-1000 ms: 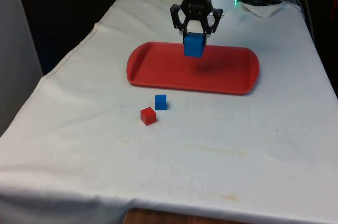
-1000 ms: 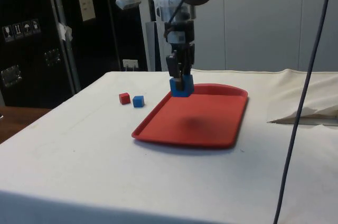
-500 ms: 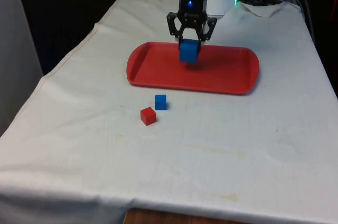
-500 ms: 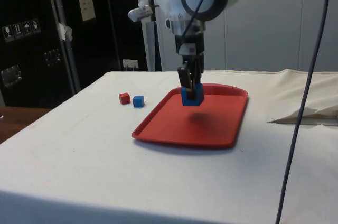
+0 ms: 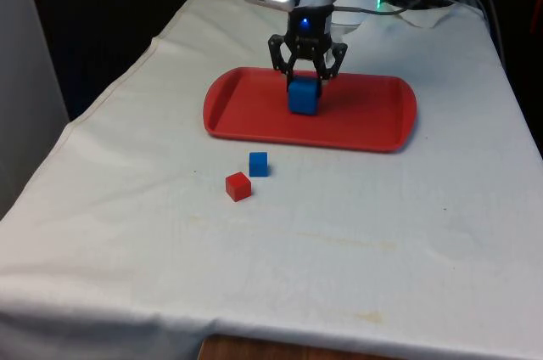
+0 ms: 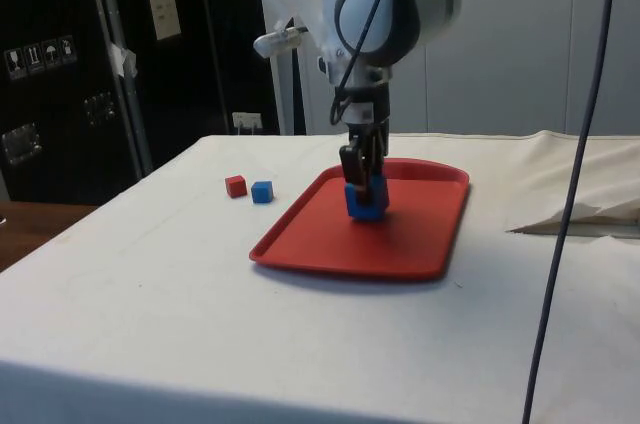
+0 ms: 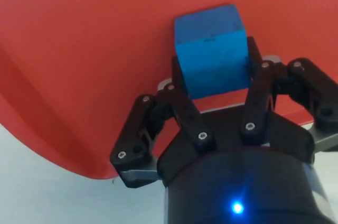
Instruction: Pick up the largest block and place it onto the tray.
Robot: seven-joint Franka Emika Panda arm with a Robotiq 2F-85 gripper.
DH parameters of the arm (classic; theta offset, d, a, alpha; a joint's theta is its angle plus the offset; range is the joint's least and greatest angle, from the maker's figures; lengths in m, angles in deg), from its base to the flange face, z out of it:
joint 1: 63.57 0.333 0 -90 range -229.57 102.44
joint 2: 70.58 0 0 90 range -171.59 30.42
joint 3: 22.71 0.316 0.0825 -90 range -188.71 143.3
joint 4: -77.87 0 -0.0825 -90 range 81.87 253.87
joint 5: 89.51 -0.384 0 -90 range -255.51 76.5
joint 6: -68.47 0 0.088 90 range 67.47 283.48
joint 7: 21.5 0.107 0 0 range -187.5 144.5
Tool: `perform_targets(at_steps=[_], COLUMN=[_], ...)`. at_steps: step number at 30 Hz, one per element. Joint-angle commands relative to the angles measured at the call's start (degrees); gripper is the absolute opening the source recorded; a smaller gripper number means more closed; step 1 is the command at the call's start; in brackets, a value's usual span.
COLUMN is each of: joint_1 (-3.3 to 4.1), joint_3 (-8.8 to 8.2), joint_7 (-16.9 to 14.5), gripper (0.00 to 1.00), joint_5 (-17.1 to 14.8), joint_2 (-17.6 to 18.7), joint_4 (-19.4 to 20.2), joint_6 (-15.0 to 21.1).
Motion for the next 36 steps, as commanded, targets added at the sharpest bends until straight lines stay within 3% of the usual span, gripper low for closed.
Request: perform_targets(at_steps=[1, 4, 6, 10, 11, 12, 14, 15, 28, 36], joint_1=[-0.29, -0.11, -0.11, 0.00, 0.00, 0.00, 0.00, 0.00, 0.06, 0.29], joint_3=[0.46, 0.23, 0.17, 0.00, 0.11, 0.11, 0.06, 0.06, -0.17, -1.55], joint_7=[-0.63, -0.52, -0.46, -0.23, -0.34, -0.29, -0.29, -0.23, -0.23, 0.46], gripper=[0.00, 0.00, 0.08, 0.45, 0.45, 0.55, 0.90, 0.98, 1.00, 1.00], joint_5=[-0.69, -0.63, -0.52, -0.23, -0.40, -0.40, -0.34, -0.34, -0.23, 1.95], joint_2=[-0.80, -0.40, -0.29, 0.00, -0.11, -0.11, -0.06, -0.06, -0.69, -3.21], joint_4=[0.17, 0.11, 0.06, -0.06, 0.06, 0.06, 0.00, 0.00, -0.97, -4.41], joint_6=[0.11, 0.06, 0.06, 0.00, 0.06, 0.06, 0.06, 0.00, -0.29, -4.98])
